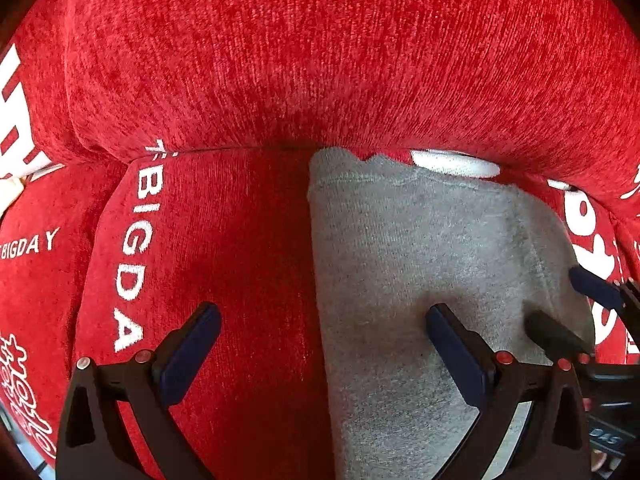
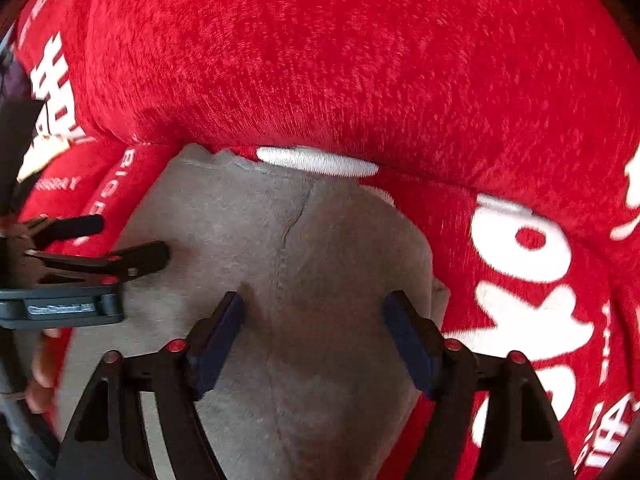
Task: Fold small clothes
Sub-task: 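Press and straighten the folded sweatshirt bundle with both grippers open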
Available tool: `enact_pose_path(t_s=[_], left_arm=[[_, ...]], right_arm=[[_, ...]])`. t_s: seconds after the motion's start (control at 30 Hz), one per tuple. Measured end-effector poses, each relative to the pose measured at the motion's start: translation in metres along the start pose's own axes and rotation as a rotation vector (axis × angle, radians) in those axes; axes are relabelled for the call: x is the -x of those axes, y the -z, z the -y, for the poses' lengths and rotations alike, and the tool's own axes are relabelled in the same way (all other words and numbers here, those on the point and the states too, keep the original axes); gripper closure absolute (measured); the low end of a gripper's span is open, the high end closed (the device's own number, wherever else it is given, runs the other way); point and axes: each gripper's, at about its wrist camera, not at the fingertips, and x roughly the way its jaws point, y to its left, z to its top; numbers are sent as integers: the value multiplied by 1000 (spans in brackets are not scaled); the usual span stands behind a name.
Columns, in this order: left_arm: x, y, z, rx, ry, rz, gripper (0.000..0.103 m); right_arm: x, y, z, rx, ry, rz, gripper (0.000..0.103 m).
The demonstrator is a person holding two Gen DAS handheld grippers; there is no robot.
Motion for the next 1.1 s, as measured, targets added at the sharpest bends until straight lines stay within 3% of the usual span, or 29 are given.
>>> enact_pose_path(t_s=[0.17,0.37,0.57,0.83,1.0,1.1], left_arm=[[8,16,-11,12,37,21,0],[29,46,-14,14,58,54,0],[51,76,-10,-16,73,66,0],[81,122,-7,-71,91,99,0],[104,133,-10,-104,135,170,0],[89,118,-14,-50,206,106,0]], right_arm=[[16,18,3,-10,8,0,24],[47,62,-17,93,78,24,24],[71,94,-10,18,47,43,24],[89,146,-15,55,70,-10,24],[127,156,4,-76,-34,90,24],[127,145,20,-187,-79,132,23]])
